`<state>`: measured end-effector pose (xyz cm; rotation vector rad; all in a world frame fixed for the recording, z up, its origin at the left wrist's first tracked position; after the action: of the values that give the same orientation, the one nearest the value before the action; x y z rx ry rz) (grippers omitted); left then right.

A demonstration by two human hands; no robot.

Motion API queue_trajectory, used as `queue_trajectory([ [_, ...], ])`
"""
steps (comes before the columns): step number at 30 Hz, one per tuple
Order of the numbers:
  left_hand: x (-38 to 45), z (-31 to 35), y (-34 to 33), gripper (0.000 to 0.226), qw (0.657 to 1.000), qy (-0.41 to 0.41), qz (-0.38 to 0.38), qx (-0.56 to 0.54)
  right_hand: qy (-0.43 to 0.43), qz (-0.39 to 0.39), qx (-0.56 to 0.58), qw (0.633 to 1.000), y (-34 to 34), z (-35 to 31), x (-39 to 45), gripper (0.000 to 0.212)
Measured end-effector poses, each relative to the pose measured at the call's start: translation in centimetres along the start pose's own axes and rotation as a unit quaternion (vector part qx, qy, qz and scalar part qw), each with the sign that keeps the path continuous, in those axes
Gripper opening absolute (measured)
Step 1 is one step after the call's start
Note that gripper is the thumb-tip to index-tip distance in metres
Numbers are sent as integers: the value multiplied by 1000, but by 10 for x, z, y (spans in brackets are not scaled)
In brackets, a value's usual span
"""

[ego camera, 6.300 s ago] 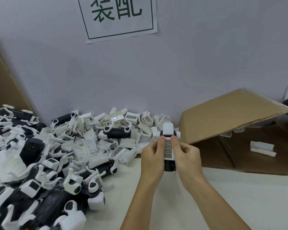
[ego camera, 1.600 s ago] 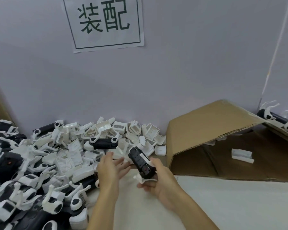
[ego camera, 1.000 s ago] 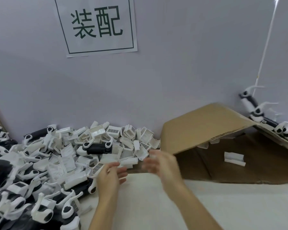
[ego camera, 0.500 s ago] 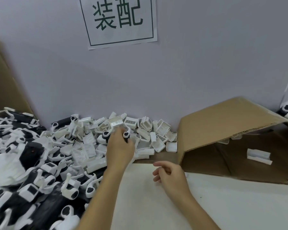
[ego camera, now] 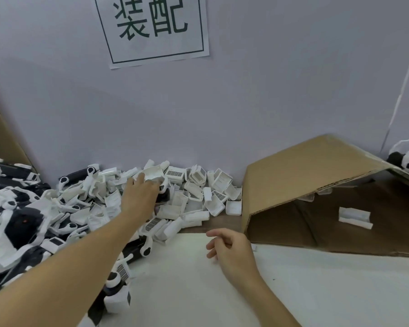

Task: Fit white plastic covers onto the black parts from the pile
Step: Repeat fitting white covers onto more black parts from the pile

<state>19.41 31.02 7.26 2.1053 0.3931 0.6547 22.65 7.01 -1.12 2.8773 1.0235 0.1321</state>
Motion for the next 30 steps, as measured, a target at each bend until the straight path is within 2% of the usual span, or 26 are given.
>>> queue_trajectory([
  [4,0,4,38,22,997,0,70,-38,0,18,7,1000,0,0,2,32],
  [6,0,9,66,22,987,-22,116,-113,5,30,15,999,0,-1,1,31],
  [8,-5,20,90,31,966,-42,121,-224,12,39,26,999,1,-3,-1,29],
  [10,-15,35,101,30,927,-38,30,-372,25,47,36,998,3,-4,-2,29],
  [12,-26,52,102,25,857,-28,-79,-509,38,63,41,996,5,-4,-3,32],
  [13,-34,59,100,21,827,-25,-109,-551,47,75,36,995,6,-5,-3,35],
  [14,-43,64,98,18,813,-27,-129,-567,59,89,26,994,6,-6,-3,40],
  [15,-51,69,94,16,816,-33,-145,-558,78,104,12,991,6,-6,-4,48],
  [17,-67,73,83,21,854,-33,-181,-486,128,119,-43,984,3,-9,-7,67],
  [20,-83,74,72,22,907,-48,-238,-344,198,99,-215,951,-4,-10,-6,94],
  [23,-90,74,76,23,921,-80,-229,-304,240,45,-338,909,-13,-8,-4,88],
  [27,-90,66,78,20,930,-82,-148,-326,232,16,-280,931,-12,-5,0,72],
  [28,-90,65,78,26,929,-77,-118,-342,233,29,-257,937,-10,-5,0,69],
  [30,-89,62,79,58,927,-56,-38,-368,231,70,-218,946,-6,-7,0,62],
])
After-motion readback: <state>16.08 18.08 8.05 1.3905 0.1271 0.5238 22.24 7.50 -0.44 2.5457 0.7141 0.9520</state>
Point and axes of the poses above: each hand's wrist, its own x-axis towards the middle knuckle, its own y-axis out of the back of the hand, z = x × y, the point moved 4 cm from there along x, towards the middle knuckle, and after that the axes turned 6 degrees about -z, right-handed, at the moved point
